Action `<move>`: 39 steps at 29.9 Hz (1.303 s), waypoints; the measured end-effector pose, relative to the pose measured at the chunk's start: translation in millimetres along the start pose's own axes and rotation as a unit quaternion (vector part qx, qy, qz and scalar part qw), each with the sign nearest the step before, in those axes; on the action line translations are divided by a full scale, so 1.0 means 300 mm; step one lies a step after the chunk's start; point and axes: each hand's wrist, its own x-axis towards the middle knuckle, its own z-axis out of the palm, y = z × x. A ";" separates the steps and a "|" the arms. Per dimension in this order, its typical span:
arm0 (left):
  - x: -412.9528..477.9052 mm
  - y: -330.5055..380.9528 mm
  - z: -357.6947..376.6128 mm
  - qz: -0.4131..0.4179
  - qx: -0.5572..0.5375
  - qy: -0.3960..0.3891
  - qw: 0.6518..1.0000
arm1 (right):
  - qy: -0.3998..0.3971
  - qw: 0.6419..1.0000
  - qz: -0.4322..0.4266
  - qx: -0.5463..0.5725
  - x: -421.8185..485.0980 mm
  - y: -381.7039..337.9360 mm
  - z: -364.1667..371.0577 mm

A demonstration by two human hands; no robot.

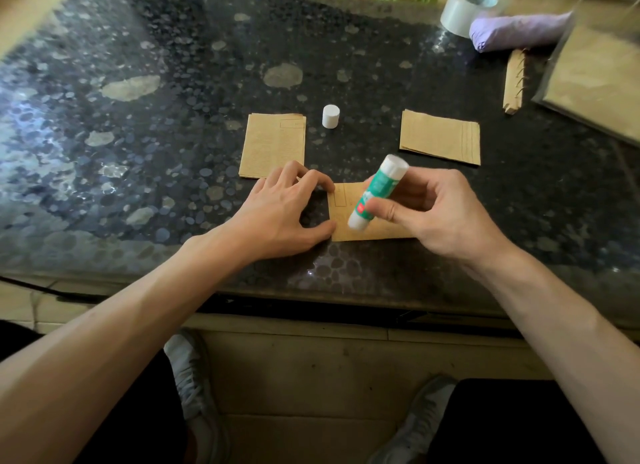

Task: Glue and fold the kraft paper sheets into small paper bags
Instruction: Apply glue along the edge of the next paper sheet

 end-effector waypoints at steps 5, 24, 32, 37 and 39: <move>-0.002 0.004 -0.003 -0.007 -0.002 -0.007 1.000 | 0.053 0.995 -0.024 -0.078 0.039 0.028 0.021; 0.008 -0.005 0.001 0.002 -0.002 -0.005 1.000 | 0.058 0.980 -0.026 -0.191 0.066 0.046 0.053; 0.022 -0.013 -0.006 0.001 -0.015 -0.009 1.000 | 0.016 0.985 -0.026 -0.172 0.064 0.033 0.049; 0.024 -0.014 -0.008 -0.002 -0.016 -0.013 1.000 | -0.027 0.985 -0.024 -0.169 0.060 0.029 0.043; 0.024 -0.014 -0.008 -0.001 -0.018 -0.012 1.000 | -0.032 0.984 -0.026 -0.171 0.056 0.027 0.042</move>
